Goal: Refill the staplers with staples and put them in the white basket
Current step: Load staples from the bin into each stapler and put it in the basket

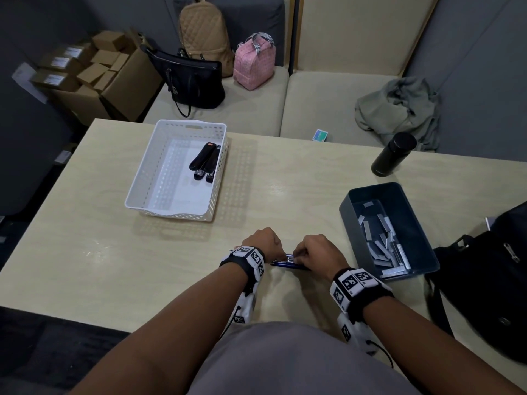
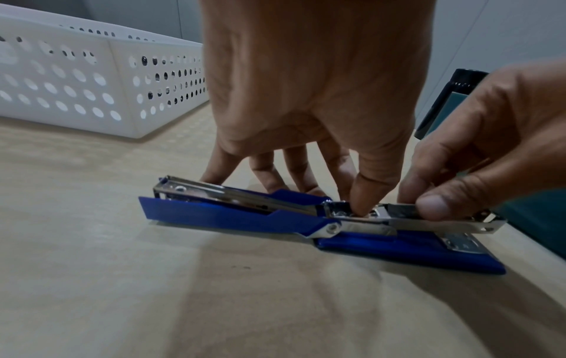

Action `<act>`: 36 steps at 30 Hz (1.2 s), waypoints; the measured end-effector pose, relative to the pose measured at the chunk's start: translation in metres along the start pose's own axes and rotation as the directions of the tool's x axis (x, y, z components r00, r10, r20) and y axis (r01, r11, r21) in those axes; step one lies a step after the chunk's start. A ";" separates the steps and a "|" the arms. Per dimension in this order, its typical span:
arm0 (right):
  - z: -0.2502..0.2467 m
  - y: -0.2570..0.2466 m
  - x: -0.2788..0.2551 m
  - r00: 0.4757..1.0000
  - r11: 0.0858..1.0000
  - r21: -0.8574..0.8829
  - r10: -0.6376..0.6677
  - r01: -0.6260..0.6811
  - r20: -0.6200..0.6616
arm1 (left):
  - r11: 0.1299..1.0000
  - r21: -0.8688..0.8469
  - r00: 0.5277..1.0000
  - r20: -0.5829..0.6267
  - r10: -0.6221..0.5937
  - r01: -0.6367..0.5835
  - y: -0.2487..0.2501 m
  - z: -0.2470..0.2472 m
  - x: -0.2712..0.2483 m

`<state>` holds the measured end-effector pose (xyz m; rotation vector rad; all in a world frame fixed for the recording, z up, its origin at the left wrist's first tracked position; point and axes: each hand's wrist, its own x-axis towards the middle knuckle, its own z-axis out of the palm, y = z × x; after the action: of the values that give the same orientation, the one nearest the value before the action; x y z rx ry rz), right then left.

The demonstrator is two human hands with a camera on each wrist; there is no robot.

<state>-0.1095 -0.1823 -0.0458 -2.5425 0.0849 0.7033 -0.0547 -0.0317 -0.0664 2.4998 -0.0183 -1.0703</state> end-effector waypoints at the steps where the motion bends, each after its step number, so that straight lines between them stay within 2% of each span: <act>1: 0.000 0.000 0.000 1.000 1.000 -0.013 -0.007 0.007 -0.009 | 1.000 -0.002 1.000 0.003 -0.001 0.001 0.000 0.000 0.000; 4: 0.000 -0.001 0.000 0.999 0.994 -0.104 -0.044 0.041 -0.032 | 1.000 0.001 1.000 0.009 0.003 -0.003 0.000 0.000 0.001; 8: 0.003 -0.004 -0.004 0.986 0.938 -0.311 -0.167 0.152 -0.020 | 1.000 -0.002 1.000 0.005 0.013 -0.013 -0.001 0.001 0.002; 16: 0.004 0.003 -0.006 0.986 0.960 -0.226 -0.169 0.165 0.004 | 1.000 0.018 1.000 -0.004 0.010 -0.010 0.001 0.000 0.000; 22: -0.003 0.004 -0.006 0.999 0.998 -0.042 -0.041 0.041 -0.006 | 1.000 0.009 1.000 0.003 0.012 -0.012 0.001 -0.001 -0.001; 30: 0.005 -0.001 -0.010 0.988 0.927 -0.351 -0.150 0.131 -0.028 | 1.000 -0.002 1.000 0.014 0.006 -0.006 0.001 -0.002 -0.002; 36: 0.012 0.007 -0.016 0.979 0.918 -0.364 -0.194 0.156 -0.069 | 1.000 0.015 1.000 0.006 0.005 -0.005 0.002 -0.002 -0.003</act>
<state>-0.1298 -0.1834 -0.0500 -2.8870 -0.2578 0.5556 -0.0552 -0.0324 -0.0622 2.5086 -0.0342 -1.0798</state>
